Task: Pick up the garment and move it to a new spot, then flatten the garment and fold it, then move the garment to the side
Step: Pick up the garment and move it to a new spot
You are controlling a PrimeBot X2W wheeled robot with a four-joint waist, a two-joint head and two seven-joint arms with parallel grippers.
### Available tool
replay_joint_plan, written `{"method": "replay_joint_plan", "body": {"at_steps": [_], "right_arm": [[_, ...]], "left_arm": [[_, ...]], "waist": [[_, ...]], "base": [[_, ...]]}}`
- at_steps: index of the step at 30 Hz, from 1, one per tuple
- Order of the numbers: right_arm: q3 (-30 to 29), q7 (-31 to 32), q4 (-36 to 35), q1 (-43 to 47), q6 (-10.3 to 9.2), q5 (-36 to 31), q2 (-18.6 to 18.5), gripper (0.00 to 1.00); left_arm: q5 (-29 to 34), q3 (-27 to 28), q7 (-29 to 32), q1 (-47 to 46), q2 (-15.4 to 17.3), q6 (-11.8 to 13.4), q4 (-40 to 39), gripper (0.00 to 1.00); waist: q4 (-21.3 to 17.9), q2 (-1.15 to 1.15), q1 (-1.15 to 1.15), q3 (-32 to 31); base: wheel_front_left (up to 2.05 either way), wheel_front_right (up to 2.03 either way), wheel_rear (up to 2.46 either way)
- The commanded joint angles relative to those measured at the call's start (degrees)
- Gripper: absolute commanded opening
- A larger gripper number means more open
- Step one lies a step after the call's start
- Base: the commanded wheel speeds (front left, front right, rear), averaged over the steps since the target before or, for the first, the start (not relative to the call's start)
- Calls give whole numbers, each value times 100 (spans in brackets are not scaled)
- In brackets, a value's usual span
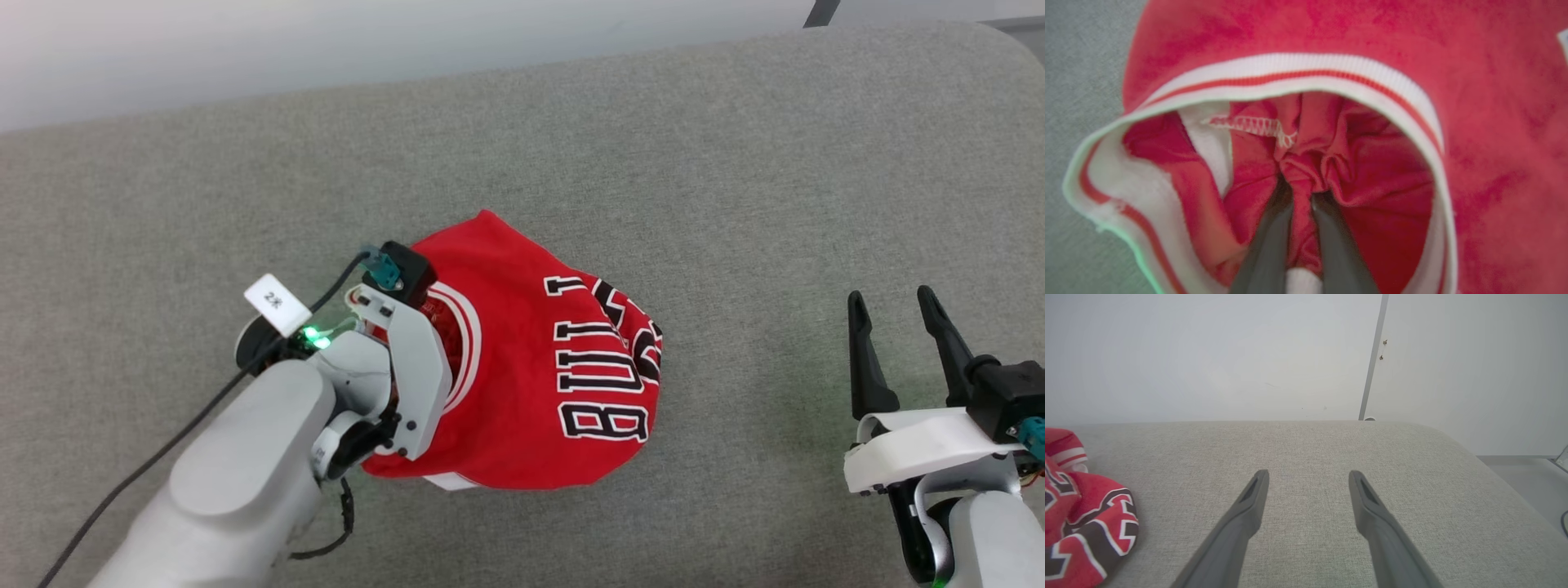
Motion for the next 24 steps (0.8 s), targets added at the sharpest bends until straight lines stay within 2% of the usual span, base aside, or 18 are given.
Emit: {"method": "replay_joint_plan", "body": {"at_steps": [1,9,15,16,17,18,24], "right_arm": [[14,-29,25,-47,-4,-4,10,100],[105,-25,104,-8,-5,25,-21,100],[161,22,135,93,-4,57,-63,100],[174,39,130,101,-4,62,-75,100],[172,49,134,118,-4,75,-95,100],[186,58,134,141,-4,86,-113,100],[261,135,122,285,-4,115,-204,100]], "left_arm": [[12,-44,-19,47,-42,-14,255,0],[7,-286,-291,55,-327,-276,1356,0],[-107,-389,-508,45,-543,-421,1856,0],[-128,-397,-556,23,-557,-438,1906,24],[-121,-418,-612,-10,-569,-455,1945,24],[-127,-426,-672,-43,-570,-475,1971,100],[-253,-384,-924,-224,-467,-515,1842,100]], "waist": [[9,0,0,-15],[45,0,0,-152],[115,0,0,-339],[128,0,0,-374],[150,0,0,-424],[169,0,0,-469],[323,0,0,-829]], "base": [[0,0,0],[0,0,0],[0,0,0],[0,0,0],[0,0,0],[0,0,0],[0,0,0]]}}
